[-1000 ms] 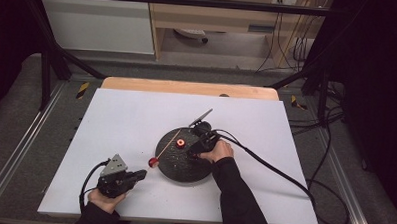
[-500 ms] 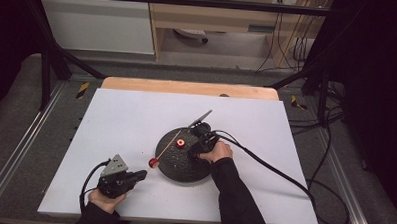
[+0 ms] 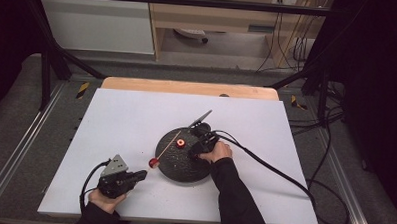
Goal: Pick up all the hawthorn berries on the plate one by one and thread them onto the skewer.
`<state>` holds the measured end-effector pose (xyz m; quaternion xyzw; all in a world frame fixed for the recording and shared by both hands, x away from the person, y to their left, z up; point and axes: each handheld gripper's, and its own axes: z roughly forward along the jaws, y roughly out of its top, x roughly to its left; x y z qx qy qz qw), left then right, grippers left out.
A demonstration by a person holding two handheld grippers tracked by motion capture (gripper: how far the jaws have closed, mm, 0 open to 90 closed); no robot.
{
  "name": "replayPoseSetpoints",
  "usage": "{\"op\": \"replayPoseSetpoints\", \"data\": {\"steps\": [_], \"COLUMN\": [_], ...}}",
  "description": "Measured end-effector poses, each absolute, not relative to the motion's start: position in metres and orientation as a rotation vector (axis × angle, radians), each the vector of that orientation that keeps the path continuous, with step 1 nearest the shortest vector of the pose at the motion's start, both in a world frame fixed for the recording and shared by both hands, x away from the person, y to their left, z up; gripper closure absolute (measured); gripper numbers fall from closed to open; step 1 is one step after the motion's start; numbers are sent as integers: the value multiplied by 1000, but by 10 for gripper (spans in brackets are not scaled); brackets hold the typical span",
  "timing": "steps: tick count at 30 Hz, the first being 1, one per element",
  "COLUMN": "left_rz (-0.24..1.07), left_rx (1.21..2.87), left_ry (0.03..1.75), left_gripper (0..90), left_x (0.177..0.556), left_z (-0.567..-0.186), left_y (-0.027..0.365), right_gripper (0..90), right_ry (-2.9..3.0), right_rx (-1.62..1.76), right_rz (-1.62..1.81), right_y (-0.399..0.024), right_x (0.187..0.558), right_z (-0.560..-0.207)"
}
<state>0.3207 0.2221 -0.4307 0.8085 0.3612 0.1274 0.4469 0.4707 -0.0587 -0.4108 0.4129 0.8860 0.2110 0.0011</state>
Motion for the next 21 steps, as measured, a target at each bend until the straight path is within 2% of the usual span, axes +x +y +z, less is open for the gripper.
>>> {"op": "replayPoseSetpoints", "data": {"steps": [21], "left_rz": [316], "left_rx": [2001], "left_ry": [894], "left_gripper": [880], "left_x": [320], "left_z": [-431], "left_y": [222], "right_gripper": [623], "right_ry": [2761], "right_rx": [1294], "right_rz": [742], "right_y": [-63], "right_x": [466], "right_z": [-397]}}
